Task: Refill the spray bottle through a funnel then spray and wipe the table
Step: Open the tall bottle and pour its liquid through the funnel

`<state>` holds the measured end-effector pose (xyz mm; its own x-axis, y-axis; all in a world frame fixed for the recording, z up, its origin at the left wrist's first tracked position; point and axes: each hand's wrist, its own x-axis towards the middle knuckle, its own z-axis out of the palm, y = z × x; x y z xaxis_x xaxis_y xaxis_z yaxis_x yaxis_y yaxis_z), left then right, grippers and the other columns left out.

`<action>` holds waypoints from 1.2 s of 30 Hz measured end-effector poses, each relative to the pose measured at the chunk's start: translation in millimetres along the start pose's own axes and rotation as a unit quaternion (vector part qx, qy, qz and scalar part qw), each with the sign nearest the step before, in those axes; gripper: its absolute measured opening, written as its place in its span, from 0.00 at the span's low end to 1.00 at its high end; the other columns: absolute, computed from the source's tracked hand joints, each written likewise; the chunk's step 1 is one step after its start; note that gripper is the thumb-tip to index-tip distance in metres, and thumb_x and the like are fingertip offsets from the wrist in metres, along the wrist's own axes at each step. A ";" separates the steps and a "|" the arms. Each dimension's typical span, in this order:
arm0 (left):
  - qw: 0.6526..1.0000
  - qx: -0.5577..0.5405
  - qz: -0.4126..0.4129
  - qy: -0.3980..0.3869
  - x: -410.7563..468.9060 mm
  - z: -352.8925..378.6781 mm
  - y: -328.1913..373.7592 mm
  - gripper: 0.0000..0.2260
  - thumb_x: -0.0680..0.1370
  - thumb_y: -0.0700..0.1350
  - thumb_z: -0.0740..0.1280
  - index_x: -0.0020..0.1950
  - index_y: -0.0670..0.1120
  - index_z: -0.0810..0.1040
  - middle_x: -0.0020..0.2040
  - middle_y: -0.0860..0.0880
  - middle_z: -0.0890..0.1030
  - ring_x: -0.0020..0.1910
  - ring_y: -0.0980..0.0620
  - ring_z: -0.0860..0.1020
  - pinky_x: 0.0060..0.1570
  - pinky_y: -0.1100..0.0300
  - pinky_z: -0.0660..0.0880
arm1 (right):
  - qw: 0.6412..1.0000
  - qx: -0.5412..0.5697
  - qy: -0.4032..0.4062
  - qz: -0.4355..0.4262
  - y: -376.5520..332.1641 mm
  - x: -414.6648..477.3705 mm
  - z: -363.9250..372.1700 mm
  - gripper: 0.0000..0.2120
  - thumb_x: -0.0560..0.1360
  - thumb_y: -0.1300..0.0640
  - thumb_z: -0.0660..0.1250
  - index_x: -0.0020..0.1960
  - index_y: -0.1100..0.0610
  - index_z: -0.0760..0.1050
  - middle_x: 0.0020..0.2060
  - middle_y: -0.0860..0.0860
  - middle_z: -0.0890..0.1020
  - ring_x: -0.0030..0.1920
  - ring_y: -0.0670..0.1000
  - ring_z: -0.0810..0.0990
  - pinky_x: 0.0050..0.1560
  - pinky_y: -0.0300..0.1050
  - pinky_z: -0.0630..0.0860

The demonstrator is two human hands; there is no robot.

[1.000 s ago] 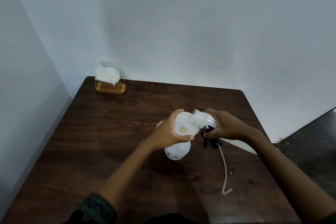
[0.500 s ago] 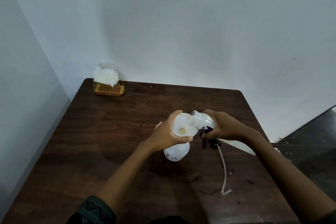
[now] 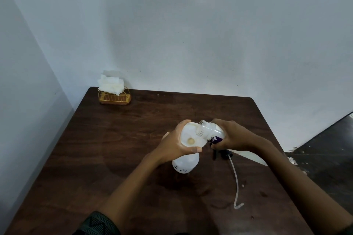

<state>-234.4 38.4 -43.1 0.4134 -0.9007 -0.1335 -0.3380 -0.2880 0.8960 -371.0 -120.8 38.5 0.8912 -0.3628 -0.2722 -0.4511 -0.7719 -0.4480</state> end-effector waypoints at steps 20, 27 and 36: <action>1.000 -0.013 0.000 -0.002 5.1 3.1 -8.9 0.45 0.58 0.69 0.72 0.70 0.65 0.55 0.65 0.62 0.67 0.68 0.52 0.67 0.68 0.43 0.66 | 1.000 -0.009 -0.016 -0.002 -0.4 0.5 -2.1 0.23 0.63 0.53 0.75 0.55 0.49 0.71 0.45 0.48 0.80 0.43 0.49 0.80 0.47 0.50 0.80; 1.000 -0.016 0.001 0.000 6.1 3.3 -10.3 0.43 0.58 0.70 0.72 0.68 0.68 0.54 0.66 0.63 0.67 0.68 0.53 0.68 0.68 0.43 0.65 | 1.000 -0.013 -0.018 -0.005 -2.1 0.9 -3.1 0.22 0.64 0.54 0.75 0.55 0.50 0.72 0.46 0.48 0.80 0.44 0.48 0.79 0.45 0.47 0.78; 1.000 -0.020 0.005 0.000 6.4 3.2 -11.1 0.44 0.58 0.70 0.73 0.69 0.67 0.55 0.67 0.62 0.67 0.68 0.53 0.67 0.69 0.43 0.65 | 1.000 -0.011 -0.019 -0.005 -1.5 0.4 -3.7 0.23 0.64 0.53 0.75 0.56 0.50 0.72 0.46 0.48 0.80 0.44 0.49 0.79 0.48 0.51 0.79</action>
<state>-230.7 34.7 -55.3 0.4095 -0.9038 -0.1243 -0.3089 -0.2656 0.9132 -369.7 -121.8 42.2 0.8927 -0.3357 -0.3007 -0.4413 -0.7863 -0.4323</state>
